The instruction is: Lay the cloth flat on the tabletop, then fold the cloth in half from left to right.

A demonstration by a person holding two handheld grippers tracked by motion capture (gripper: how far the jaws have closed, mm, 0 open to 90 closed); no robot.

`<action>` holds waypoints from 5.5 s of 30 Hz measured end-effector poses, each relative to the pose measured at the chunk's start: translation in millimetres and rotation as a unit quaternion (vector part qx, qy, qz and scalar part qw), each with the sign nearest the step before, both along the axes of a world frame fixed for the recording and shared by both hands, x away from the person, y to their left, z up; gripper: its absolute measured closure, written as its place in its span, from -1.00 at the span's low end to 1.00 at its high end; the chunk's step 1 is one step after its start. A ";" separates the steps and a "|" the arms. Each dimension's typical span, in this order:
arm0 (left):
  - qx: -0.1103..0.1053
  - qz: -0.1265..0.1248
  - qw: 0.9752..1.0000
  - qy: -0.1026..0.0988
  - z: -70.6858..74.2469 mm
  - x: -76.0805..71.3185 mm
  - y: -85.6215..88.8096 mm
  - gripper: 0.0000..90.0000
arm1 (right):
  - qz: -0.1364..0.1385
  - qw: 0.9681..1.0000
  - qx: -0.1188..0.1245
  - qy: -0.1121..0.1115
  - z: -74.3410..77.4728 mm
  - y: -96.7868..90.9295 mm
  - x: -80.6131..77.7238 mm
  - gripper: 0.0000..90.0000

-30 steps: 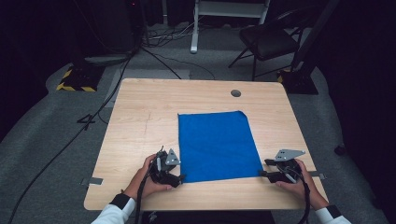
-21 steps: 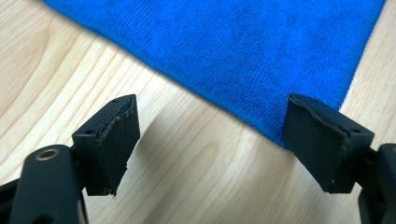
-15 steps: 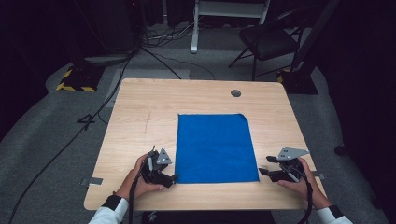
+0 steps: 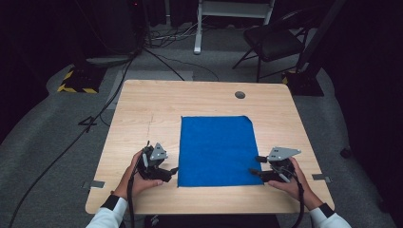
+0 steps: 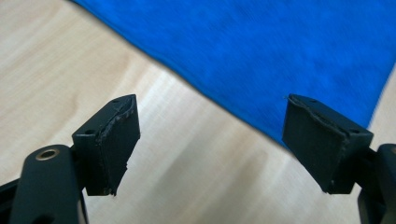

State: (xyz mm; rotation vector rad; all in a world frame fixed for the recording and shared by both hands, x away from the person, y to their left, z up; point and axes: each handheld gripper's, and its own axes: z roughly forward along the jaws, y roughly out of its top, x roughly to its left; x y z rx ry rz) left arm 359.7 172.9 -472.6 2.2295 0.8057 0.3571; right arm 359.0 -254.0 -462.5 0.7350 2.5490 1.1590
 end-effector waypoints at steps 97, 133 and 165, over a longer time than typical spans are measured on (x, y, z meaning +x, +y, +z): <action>-0.004 0.107 0.994 0.016 -18.8 168.3 -41.6 0.93 | 0.166 0.985 -0.033 -0.038 -31.6 219.7 -23.8 0.97; -0.006 0.135 0.991 0.013 -5.6 165.9 -7.3 0.94 | 0.188 0.981 -0.017 -0.049 -17.4 236.3 -20.2 0.97; -0.013 0.138 0.990 -0.030 22.4 163.6 -13.9 0.94 | 0.163 0.984 -0.002 -0.068 2.2 214.3 -18.2 0.97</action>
